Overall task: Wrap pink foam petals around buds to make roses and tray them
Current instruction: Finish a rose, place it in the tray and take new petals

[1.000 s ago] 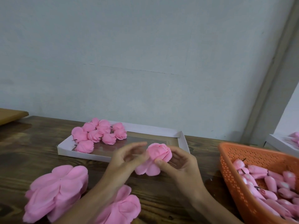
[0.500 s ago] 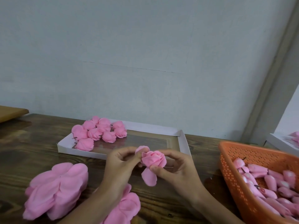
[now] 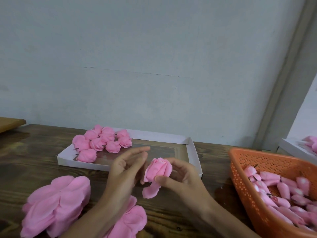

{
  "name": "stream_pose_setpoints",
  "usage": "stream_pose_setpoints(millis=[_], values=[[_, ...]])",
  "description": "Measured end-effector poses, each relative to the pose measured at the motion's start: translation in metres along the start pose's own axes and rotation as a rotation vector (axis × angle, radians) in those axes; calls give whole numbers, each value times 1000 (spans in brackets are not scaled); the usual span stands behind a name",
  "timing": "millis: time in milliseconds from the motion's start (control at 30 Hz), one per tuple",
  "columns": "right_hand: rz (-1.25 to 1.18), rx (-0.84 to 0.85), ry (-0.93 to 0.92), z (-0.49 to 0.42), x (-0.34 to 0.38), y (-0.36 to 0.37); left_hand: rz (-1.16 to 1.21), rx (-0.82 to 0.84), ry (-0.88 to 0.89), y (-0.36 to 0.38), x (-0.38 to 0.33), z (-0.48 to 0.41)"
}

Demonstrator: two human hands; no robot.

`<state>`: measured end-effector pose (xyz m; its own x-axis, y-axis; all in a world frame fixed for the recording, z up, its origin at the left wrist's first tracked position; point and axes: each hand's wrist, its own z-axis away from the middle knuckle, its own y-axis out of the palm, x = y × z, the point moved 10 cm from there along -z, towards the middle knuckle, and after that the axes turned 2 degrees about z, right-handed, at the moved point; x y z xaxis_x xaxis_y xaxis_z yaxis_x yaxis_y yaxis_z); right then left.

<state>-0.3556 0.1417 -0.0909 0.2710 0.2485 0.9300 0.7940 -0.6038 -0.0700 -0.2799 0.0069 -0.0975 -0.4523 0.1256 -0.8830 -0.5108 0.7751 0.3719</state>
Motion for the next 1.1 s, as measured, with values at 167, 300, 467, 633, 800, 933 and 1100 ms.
stream_pose_setpoints(millis=[167,300,467,633,800,933,1100], values=[[43,41,69,4,-8,19,-54,-8,-12,7,5,6],[37,24,132,7,-13,23,-65,-48,-98,11,16,17],[-18,-71,119,10,-15,22,85,-5,-100,19,16,16],[-51,38,13,9,-4,29,378,-68,-284,5,39,4],[190,149,-191,14,7,40,530,-103,-315,-2,49,-7],[374,141,-286,16,14,42,513,-100,-312,-4,54,-8],[480,44,-428,20,30,36,553,-97,-294,-1,51,-4]])
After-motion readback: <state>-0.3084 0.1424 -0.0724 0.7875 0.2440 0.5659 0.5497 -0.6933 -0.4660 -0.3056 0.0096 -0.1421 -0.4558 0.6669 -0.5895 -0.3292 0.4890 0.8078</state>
